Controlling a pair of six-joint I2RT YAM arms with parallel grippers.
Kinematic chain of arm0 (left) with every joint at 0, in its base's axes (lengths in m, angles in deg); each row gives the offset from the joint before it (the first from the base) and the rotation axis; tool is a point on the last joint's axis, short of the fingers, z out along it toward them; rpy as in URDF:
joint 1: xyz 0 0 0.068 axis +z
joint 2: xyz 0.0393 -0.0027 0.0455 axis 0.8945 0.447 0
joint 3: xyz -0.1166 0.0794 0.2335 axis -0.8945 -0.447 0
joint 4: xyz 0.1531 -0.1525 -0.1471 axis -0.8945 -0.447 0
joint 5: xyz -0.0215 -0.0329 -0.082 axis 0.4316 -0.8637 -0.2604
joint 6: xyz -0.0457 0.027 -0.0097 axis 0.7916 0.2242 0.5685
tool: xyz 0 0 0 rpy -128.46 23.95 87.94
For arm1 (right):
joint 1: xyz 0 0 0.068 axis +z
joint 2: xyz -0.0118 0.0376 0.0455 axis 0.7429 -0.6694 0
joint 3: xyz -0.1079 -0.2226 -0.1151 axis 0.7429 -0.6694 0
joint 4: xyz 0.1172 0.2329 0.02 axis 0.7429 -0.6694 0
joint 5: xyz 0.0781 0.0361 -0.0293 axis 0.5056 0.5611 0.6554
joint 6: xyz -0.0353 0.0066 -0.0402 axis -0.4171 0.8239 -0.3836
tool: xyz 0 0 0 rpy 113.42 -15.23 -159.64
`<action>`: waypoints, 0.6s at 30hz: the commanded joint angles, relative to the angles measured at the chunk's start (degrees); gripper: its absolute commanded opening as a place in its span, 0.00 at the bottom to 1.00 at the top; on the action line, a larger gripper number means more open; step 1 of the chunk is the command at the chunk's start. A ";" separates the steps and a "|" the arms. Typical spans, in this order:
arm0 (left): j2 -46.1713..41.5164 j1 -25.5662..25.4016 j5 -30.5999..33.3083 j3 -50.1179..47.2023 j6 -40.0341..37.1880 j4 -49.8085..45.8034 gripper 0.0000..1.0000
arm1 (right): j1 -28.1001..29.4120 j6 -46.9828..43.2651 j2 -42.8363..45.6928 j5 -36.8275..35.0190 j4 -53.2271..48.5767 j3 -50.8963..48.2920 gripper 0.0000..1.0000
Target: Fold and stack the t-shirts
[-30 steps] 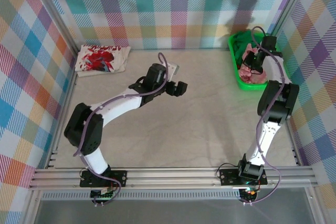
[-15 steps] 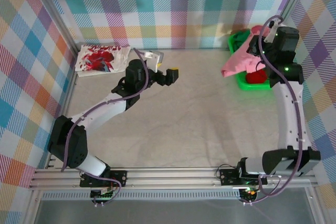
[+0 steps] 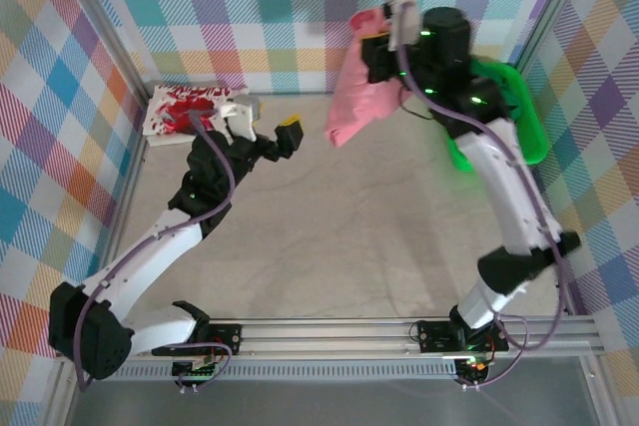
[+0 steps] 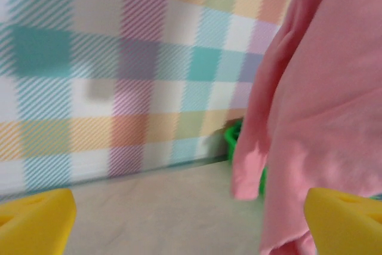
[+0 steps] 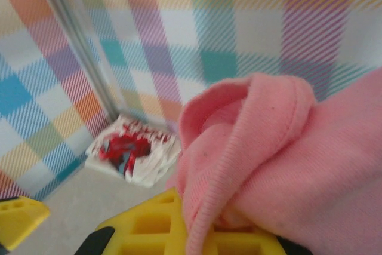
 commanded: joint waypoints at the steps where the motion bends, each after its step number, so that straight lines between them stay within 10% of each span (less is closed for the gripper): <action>1: -5.44 1.67 9.85 -5.84 1.51 -2.96 0.99 | 2.09 3.77 -10.29 4.95 1.39 -0.30 0.05; 4: -8.72 4.02 12.97 -11.16 3.09 -5.83 1.00 | 3.37 8.13 -20.60 13.15 0.55 4.93 0.47; 8: -6.82 6.43 8.00 -12.90 1.35 -10.78 1.00 | 2.86 11.63 -26.85 11.87 -4.64 10.49 0.55; 18: 24.51 1.36 -0.48 2.87 -8.06 -19.91 0.89 | -5.98 18.76 -14.26 13.43 8.21 -22.23 0.60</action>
